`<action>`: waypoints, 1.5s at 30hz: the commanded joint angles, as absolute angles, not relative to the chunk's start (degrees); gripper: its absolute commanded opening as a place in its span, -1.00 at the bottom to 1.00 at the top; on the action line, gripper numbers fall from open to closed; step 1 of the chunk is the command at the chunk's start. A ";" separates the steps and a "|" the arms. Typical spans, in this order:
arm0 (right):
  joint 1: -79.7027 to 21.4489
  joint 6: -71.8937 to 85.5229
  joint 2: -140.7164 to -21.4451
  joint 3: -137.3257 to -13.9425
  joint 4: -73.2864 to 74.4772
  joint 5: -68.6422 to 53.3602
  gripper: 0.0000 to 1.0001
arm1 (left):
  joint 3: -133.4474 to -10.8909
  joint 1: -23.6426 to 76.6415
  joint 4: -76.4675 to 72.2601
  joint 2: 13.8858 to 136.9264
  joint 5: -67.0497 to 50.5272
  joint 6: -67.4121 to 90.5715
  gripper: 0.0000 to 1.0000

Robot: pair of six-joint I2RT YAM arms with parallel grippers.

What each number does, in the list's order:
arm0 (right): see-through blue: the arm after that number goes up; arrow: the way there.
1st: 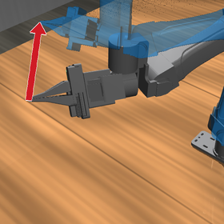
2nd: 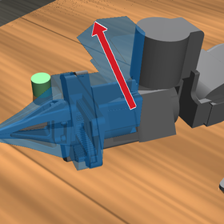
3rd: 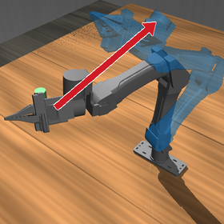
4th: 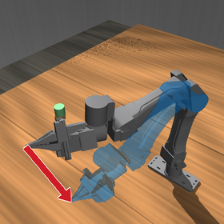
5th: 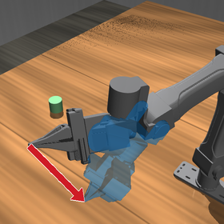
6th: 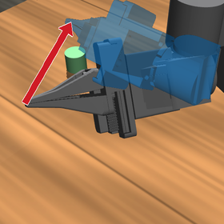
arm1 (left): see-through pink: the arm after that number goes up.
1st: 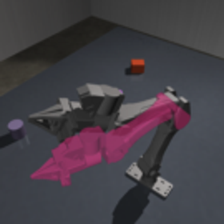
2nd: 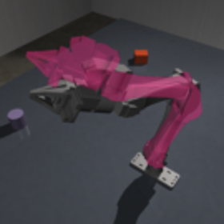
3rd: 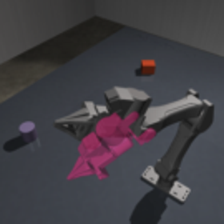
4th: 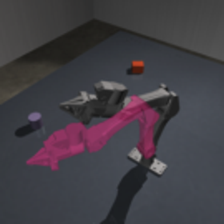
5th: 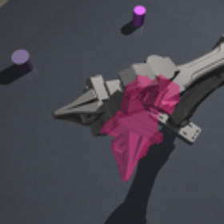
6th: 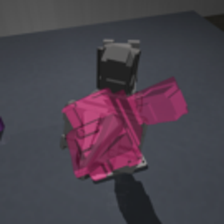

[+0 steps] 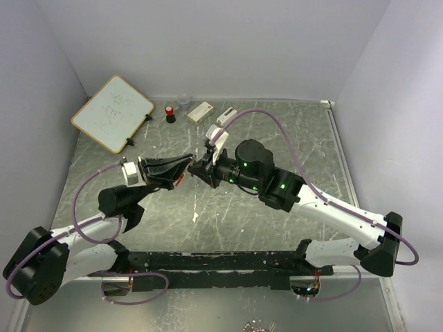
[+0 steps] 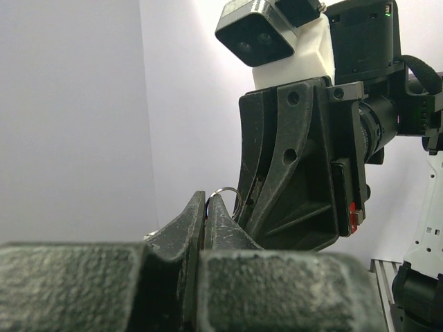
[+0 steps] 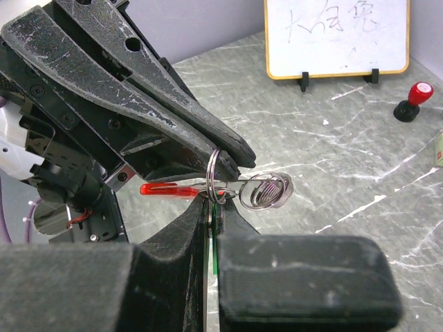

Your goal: Remove the keys from the keyring

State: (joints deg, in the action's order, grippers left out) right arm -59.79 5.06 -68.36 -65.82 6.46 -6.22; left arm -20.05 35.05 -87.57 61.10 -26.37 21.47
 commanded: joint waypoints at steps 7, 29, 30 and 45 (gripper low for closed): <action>-60.23 5.04 -69.66 -67.15 7.65 -10.65 -1.00 | -19.86 35.24 -103.64 61.00 -20.95 18.63 -0.86; -60.25 7.78 -67.83 -69.71 13.55 -11.80 -1.00 | -20.45 35.20 -97.62 63.01 -11.66 7.51 -0.87; -60.23 7.77 -67.71 -69.71 13.49 -11.82 -1.00 | -20.40 35.24 -97.34 62.93 -11.52 7.08 -0.86; -60.22 6.41 -67.76 -77.48 18.81 -10.44 -1.00 | -19.64 35.24 -89.55 62.78 -10.00 2.09 -0.86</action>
State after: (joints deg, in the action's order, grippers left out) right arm -59.18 6.52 -68.47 -72.60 13.78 -6.11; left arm -19.29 36.27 -87.85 62.41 -18.17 6.17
